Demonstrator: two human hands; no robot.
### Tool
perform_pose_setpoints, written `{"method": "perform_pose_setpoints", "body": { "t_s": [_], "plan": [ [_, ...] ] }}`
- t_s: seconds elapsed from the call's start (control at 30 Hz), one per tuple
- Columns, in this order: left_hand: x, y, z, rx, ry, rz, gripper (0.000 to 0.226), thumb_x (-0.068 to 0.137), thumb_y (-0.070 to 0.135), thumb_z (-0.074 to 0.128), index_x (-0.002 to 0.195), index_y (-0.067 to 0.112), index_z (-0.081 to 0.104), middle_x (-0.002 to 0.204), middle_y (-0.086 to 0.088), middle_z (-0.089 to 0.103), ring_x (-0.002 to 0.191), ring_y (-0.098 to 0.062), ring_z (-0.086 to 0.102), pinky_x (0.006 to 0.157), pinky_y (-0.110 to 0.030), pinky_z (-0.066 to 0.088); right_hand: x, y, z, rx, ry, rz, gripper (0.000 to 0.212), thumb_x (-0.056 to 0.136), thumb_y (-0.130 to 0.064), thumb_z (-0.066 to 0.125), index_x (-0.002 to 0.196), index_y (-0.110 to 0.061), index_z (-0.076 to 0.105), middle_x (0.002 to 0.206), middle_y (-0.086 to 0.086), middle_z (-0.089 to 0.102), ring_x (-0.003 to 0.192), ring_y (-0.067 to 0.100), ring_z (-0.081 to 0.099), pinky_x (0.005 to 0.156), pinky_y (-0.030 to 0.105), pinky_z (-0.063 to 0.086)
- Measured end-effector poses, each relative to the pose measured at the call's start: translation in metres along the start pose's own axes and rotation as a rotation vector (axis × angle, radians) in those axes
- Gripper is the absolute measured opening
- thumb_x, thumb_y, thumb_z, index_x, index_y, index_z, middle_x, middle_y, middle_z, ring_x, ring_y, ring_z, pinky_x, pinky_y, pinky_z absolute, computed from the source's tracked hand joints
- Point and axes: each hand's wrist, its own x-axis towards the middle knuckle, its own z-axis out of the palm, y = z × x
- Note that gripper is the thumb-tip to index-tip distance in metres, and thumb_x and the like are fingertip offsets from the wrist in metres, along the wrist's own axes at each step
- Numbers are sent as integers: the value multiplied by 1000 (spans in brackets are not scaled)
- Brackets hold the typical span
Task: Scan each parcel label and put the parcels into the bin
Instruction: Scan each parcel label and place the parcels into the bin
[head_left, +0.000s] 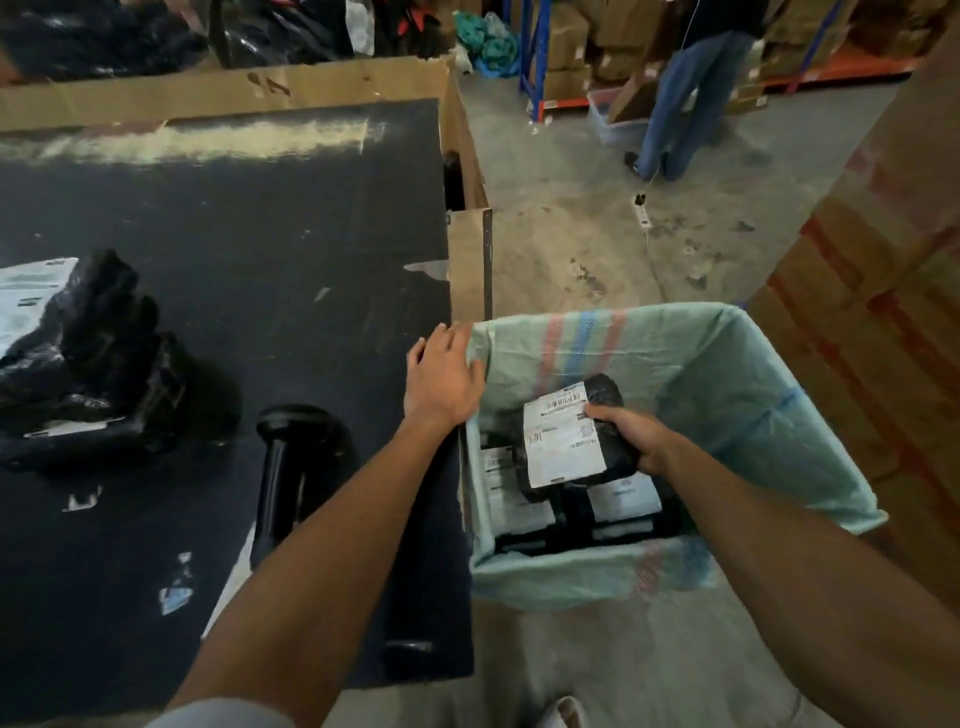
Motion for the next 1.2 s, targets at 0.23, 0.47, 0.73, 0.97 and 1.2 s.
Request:
{"method": "perform_pose_setpoints", "body": {
  "t_s": [0.23,0.47,0.73,0.97,1.2],
  "plan": [
    [1,2,0,-4,22,-14,51,98,28,48,148,19,42,151,-2,49,148,-21,33,122,-42,18,40,22,36,-136,-153,164,45,94,-26,68,131,-1,63,118,19,73,107,34,70,101,55,52],
    [1,-1,4,-4,38,-16,50,99,29,45,148,18,43,151,-2,49,148,-20,34,122,-41,19,47,26,63,-666,-100,245,70,97,-45,60,152,-10,34,153,19,40,133,47,46,86,63,54],
    [2,-5,4,-11,0,-21,53,100,32,44,150,18,41,153,-3,47,149,-20,31,123,-42,16,29,19,61,-1089,67,-16,67,94,-50,58,144,-6,49,150,20,46,134,38,48,110,44,44],
    [2,1,-16,-63,-213,-8,59,104,22,46,158,8,27,163,-15,30,155,-33,17,126,-47,7,-20,6,79,-810,97,-434,34,102,-32,55,124,-9,64,128,12,67,119,29,61,105,38,46],
    [-12,-17,-99,-155,-236,89,45,100,26,57,143,14,51,136,-17,59,128,-33,53,108,-42,44,-83,-12,142,-667,193,-813,28,100,-28,58,120,-10,68,118,6,71,102,16,65,94,32,51]
  ]
}}
